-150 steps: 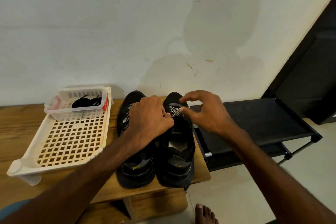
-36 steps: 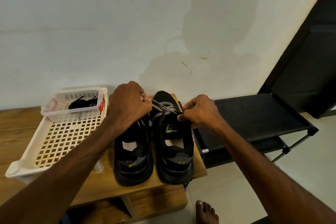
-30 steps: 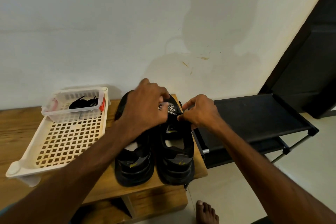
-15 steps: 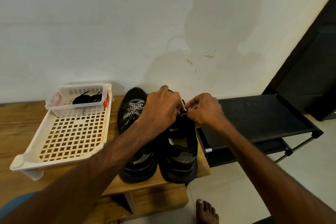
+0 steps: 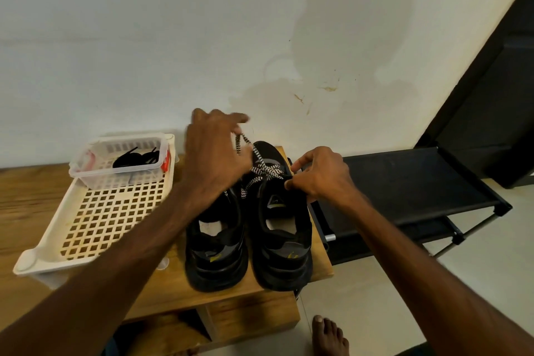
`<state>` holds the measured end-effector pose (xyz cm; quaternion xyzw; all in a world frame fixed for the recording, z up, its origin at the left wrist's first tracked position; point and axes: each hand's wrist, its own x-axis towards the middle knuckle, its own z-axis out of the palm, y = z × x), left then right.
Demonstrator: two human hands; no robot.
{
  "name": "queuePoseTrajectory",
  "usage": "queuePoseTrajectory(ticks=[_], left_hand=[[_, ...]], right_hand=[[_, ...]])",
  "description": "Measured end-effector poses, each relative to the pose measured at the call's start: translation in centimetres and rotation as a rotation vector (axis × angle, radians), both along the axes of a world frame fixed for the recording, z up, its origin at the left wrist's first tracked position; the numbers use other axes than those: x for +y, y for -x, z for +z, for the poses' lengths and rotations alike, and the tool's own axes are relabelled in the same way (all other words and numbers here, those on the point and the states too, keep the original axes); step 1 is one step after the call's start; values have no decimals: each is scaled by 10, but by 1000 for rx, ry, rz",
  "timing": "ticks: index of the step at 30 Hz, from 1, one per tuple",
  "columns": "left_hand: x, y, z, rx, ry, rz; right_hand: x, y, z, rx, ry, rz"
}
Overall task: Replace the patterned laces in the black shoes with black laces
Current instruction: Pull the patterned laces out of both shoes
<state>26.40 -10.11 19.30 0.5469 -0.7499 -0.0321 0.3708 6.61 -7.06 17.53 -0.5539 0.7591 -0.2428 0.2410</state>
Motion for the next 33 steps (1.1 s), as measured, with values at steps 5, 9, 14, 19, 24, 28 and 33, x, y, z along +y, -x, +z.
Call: queuePoseTrajectory(ticks=[5,9,14,19,24,28,33], left_hand=[[21,37,-15,-380,-40,-169],[13,45,-25,-451,-15,-145],[9,44,-27,-406,-3,-170],[0,24,-7,-134,-91,-29],[-13,-14,10,199,5,208],[-19,-26,5,60,-96,255],[3,-2,-5,-111,-58,159]], right_hand=[[-2,-1,0,38,-7,-8],[-3,-1,0,67,2,-4],[-2,-1,1,77,2,-11],[0,0,2,62,2,-13],[1,1,4,96,-15,-2],[3,-2,6,109,-18,23],[7,-8,8,142,31,66]])
